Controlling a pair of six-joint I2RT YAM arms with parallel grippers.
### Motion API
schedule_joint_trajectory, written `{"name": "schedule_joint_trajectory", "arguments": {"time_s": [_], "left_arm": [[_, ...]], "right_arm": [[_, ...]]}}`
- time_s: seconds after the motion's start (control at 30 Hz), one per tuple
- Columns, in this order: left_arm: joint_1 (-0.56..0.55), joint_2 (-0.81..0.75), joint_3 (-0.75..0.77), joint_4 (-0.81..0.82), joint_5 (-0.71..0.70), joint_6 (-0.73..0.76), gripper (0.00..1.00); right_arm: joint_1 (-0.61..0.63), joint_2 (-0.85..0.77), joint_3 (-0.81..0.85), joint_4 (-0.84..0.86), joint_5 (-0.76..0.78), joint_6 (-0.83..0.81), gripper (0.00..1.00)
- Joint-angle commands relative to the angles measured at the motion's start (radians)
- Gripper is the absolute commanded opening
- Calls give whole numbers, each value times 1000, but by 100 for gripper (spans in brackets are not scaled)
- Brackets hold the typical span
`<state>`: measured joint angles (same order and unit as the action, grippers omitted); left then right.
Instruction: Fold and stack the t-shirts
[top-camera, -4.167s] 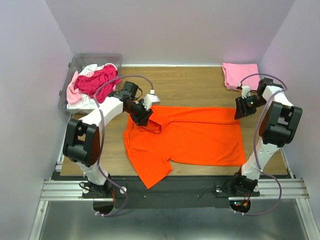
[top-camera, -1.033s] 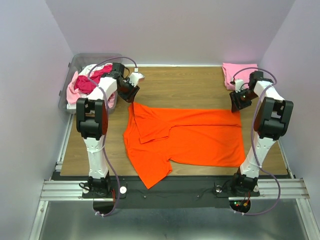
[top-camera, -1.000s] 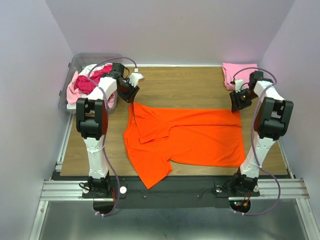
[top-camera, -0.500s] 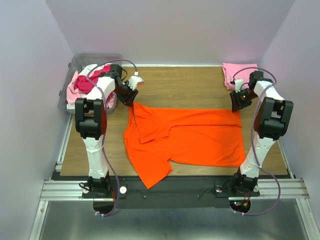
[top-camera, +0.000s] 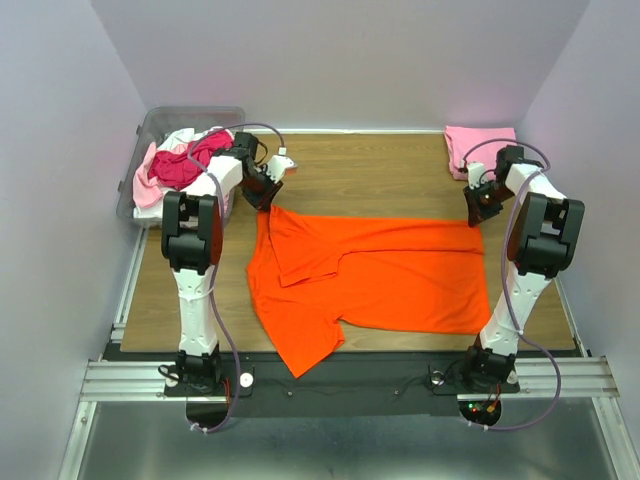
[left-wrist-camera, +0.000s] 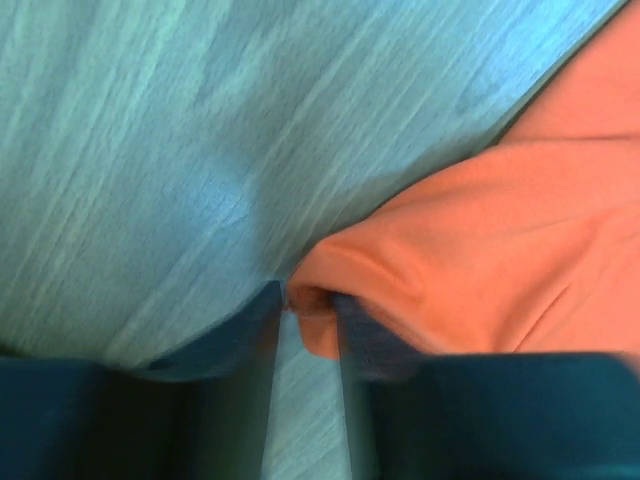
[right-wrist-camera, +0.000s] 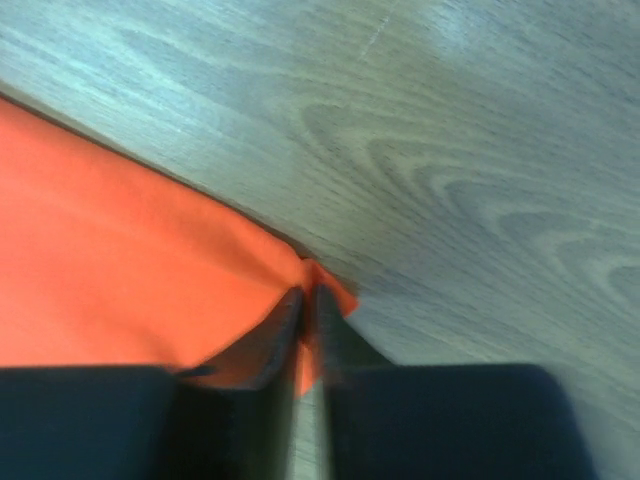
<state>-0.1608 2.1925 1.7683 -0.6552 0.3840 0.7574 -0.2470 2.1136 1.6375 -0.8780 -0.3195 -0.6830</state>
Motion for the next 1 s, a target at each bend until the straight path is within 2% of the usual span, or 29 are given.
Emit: {"name": "schedule_joint_trajectory", "arguments": {"time_s": [0.0,0.03,0.07,0.17,0.6,0.7,0.73,0.83,0.87,0.97], "left_arm": [[4,-10,60,5,1,-9,26],[4,-8,60,5,4,-9,21],[6,-7,66,5,1,-10,12],[17,9,82,28,-46,-42,0],[27,84,186,132,-255,-240,0],[27,90,209,129,-226,-244,0],[26,85,210,124,-197,-242,1],[26,64,218,114,-154,-242,16],[26,55,221,118,-149,-248,24],[27,13,226,130,-128,-276,38]], "right_arm": [[9,5,-4,39,60,0,1],[9,5,-4,43,75,3,1],[9,2,-8,56,89,8,1],[6,-9,-21,102,151,20,1],[9,49,62,135,204,79,1],[9,62,84,149,201,95,1],[11,68,105,148,194,112,1],[23,62,120,145,151,123,7],[26,49,130,146,139,135,18],[35,14,140,143,99,163,36]]}}
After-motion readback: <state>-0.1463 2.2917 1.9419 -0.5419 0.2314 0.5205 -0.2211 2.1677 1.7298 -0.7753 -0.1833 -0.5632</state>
